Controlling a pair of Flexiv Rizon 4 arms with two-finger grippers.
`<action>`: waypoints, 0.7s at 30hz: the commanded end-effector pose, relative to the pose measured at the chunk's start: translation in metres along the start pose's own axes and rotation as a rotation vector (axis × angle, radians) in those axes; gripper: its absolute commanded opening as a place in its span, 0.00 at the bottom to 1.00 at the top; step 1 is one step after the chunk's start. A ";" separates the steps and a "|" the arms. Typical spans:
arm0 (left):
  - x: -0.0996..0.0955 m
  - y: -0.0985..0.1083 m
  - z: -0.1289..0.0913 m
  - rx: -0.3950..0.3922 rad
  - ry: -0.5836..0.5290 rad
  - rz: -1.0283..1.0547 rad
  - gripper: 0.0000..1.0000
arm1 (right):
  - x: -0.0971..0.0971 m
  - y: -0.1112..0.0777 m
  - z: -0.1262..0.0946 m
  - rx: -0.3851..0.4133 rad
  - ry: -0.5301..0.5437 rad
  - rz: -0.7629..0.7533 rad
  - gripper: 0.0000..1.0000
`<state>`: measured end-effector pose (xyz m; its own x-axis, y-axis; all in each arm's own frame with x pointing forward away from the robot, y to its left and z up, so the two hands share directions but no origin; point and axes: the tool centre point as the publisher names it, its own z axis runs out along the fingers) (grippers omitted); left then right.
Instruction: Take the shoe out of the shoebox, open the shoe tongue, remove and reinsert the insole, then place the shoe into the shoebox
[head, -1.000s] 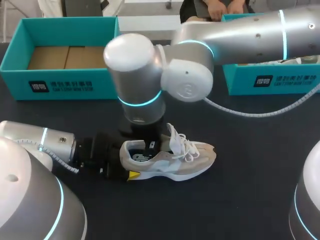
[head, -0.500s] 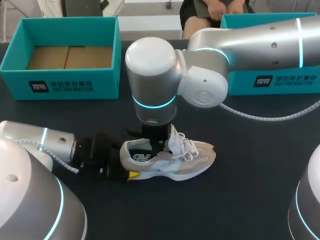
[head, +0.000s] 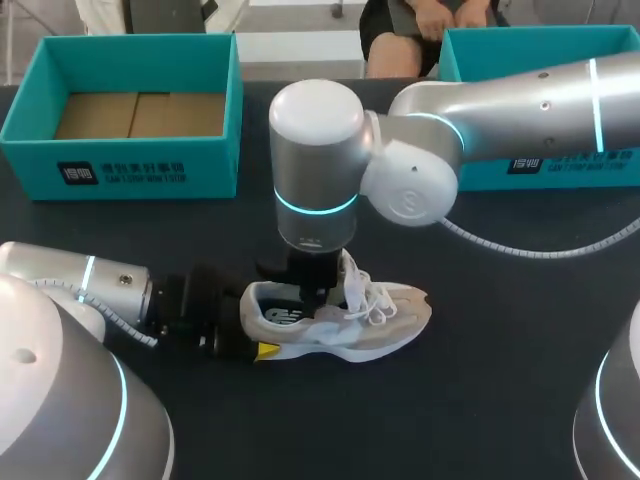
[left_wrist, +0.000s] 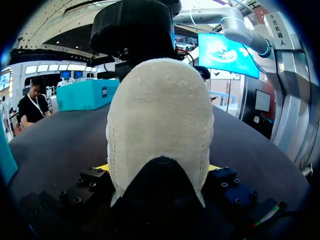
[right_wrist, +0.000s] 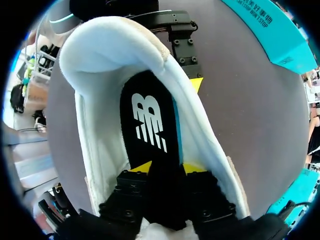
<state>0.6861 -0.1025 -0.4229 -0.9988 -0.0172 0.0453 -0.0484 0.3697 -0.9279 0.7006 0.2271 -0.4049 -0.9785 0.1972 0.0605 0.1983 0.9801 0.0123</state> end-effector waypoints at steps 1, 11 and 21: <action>0.001 0.000 0.000 -0.002 -0.001 0.000 0.00 | 0.011 0.001 0.017 0.005 -0.003 0.021 0.00; 0.001 0.000 0.000 -0.002 -0.001 0.000 0.00 | 0.011 -0.027 -0.026 -0.049 -0.112 0.172 0.00; 0.001 0.000 0.000 -0.002 -0.001 0.000 0.00 | 0.006 -0.043 -0.073 -0.081 -0.200 0.217 0.00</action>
<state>0.6861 -0.1031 -0.4220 -0.9989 -0.0165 0.0446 -0.0476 0.3685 -0.9284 0.6980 0.2041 -0.3554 -0.9056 0.4078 -0.1163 0.4014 0.9128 0.0755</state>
